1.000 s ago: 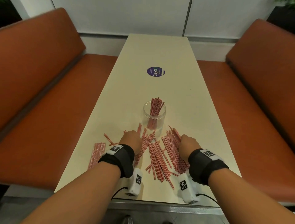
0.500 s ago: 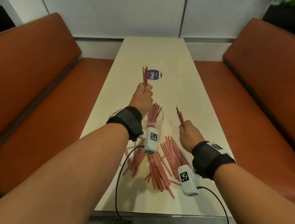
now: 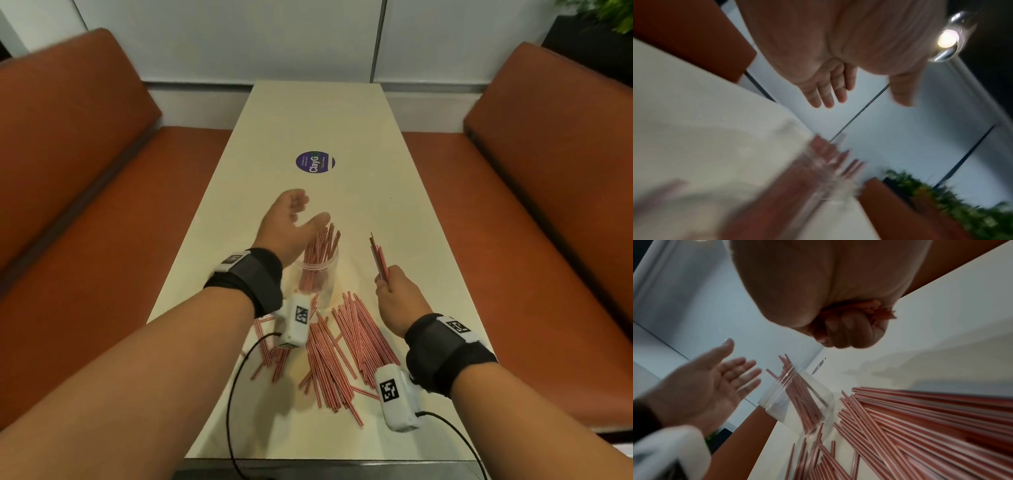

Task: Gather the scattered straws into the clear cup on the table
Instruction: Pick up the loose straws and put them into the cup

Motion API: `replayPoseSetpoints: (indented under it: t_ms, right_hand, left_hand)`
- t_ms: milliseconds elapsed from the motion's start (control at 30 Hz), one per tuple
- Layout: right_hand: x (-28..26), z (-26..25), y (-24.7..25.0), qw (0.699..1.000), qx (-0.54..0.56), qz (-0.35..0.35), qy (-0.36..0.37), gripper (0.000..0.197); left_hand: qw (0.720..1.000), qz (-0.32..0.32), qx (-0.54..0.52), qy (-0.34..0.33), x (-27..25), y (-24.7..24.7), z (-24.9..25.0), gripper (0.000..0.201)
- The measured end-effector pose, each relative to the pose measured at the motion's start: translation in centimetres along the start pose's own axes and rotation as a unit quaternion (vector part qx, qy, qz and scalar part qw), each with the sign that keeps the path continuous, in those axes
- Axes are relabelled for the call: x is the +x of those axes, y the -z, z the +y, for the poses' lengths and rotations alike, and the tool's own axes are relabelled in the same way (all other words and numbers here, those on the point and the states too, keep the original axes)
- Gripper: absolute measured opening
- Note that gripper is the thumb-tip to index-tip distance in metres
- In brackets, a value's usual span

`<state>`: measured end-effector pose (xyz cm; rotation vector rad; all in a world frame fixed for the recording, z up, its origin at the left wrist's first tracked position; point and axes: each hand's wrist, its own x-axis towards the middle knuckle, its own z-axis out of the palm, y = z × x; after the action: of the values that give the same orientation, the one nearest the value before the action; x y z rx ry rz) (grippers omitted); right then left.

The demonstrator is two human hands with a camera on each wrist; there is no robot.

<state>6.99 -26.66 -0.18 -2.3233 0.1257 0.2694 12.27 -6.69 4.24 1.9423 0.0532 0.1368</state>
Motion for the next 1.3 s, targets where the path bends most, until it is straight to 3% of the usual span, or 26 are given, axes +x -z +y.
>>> replayPoseSetpoints:
  t_ms: [100, 167, 333, 433, 567, 700, 800, 967, 1100, 1200, 1300]
  right_hand:
    - [0.0, 0.3, 0.1, 1.0, 0.015, 0.007, 0.004, 0.024]
    - [0.4, 0.2, 0.1, 0.999, 0.049, 0.014, 0.007, 0.023]
    - [1.9, -3.6, 0.4, 0.984, 0.171, 0.02, 0.046, 0.024]
    - [3.1, -7.7, 0.5, 0.957, 0.273, -0.007, 0.103, 0.016]
    - [5.2, -11.5, -0.9, 0.923, 0.354, -0.031, 0.15, 0.021]
    - [6.1, -11.4, -3.1, 0.909, 0.396, -0.066, 0.115, 0.021]
    - [6.1, -10.6, -3.9, 0.909, 0.406, -0.071, 0.067, 0.015]
    - [6.8, -10.4, -4.3, 0.912, 0.402, -0.066, 0.049, 0.015]
    - [6.8, -10.8, -3.6, 0.945, 0.311, -0.053, 0.091, 0.018]
    - [6.5, -11.3, -1.6, 0.965, 0.217, -0.002, 0.15, 0.018]
    - [5.5, -10.4, 0.5, 0.963, 0.194, 0.047, 0.179, 0.012]
  left_hand:
    - [0.991, -0.055, 0.097, 0.076, -1.0, 1.8, -2.9, 0.113]
    - [0.978, -0.116, 0.135, 0.108, -1.5, 1.6, -4.6, 0.123]
    - [0.983, -0.131, 0.078, 0.1, -1.2, -0.2, -6.6, 0.115]
    - [0.986, -0.12, 0.069, 0.09, -1.0, -0.7, -7.3, 0.102]
    - [0.987, -0.117, 0.084, 0.067, -0.9, -0.8, -7.7, 0.095]
    - [0.986, -0.123, 0.097, 0.061, -0.7, -0.8, -8.0, 0.093]
    - [0.985, -0.124, 0.103, 0.062, -0.8, -0.7, -7.9, 0.095]
    - [0.983, -0.132, 0.112, 0.064, -0.5, -0.7, -7.9, 0.098]
    - [0.977, -0.147, 0.136, 0.079, -0.6, -0.4, -7.5, 0.102]
    - [0.963, -0.168, 0.184, 0.099, -1.1, 1.2, -6.4, 0.113]
    - [0.941, -0.115, 0.289, 0.135, -2.5, 4.1, -5.7, 0.075]
